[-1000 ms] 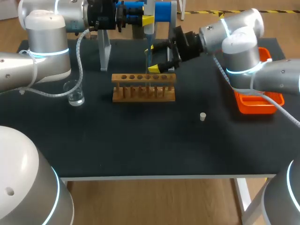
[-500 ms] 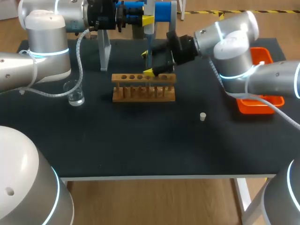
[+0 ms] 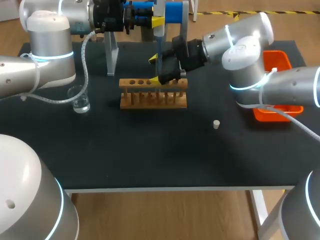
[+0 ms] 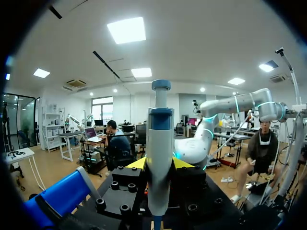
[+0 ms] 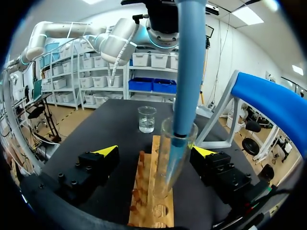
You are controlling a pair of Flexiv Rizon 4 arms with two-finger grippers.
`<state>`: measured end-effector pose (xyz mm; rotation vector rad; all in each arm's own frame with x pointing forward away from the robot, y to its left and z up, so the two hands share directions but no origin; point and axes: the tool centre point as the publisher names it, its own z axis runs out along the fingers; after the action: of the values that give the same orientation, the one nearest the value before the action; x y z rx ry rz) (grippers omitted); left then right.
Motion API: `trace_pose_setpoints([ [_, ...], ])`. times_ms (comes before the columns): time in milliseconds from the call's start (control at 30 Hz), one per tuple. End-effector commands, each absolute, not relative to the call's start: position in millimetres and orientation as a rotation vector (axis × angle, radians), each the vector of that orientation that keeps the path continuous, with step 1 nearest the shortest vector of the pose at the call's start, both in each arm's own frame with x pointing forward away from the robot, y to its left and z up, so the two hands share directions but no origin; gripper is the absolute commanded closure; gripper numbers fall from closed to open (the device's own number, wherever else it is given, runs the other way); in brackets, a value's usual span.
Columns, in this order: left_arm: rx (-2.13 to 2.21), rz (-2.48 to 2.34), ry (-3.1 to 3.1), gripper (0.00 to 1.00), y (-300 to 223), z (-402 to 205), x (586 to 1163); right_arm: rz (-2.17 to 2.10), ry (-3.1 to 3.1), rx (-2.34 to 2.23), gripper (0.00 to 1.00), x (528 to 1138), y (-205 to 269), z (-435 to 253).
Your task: Invert the test tube, pick up the pipette, mount the tip to pipette, aspirate from beaker and dispense into the tube, eject the tip, return the pipette, and cap with the stopper.
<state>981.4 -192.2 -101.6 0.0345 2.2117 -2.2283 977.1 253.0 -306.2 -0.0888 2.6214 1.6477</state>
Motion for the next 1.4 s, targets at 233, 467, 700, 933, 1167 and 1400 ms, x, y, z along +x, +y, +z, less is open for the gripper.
trace_pose_setpoints([
  [233, 0.035, -2.228, 2.214, 1.00, -192.0, -101.0, 981.7, 1.638, 2.625, -0.049, 0.00, 977.6, 253.8, -306.6],
  [467, 0.035, -2.228, 2.214, 1.00, -192.0, -101.0, 981.7, 1.623, 2.624, -0.011, 0.00, 980.8, 254.6, -307.8],
  [700, 0.035, -2.228, 2.214, 1.00, -192.0, -101.0, 981.7, 1.606, 2.624, 0.004, 0.00, 981.5, 255.2, -308.6],
  [933, 0.035, -2.228, 2.214, 1.00, -192.0, -101.0, 981.7, 1.587, 2.627, 0.015, 0.00, 981.5, 255.0, -309.3],
  [1167, 0.035, -2.228, 2.214, 1.00, -192.0, -101.0, 981.7, 1.579, 2.630, 0.018, 0.00, 981.5, 254.8, -309.4],
  [1400, 0.035, -2.228, 2.214, 1.00, -192.0, -101.0, 981.7, 1.579, 2.630, 0.018, 0.00, 981.5, 254.8, -309.4],
])
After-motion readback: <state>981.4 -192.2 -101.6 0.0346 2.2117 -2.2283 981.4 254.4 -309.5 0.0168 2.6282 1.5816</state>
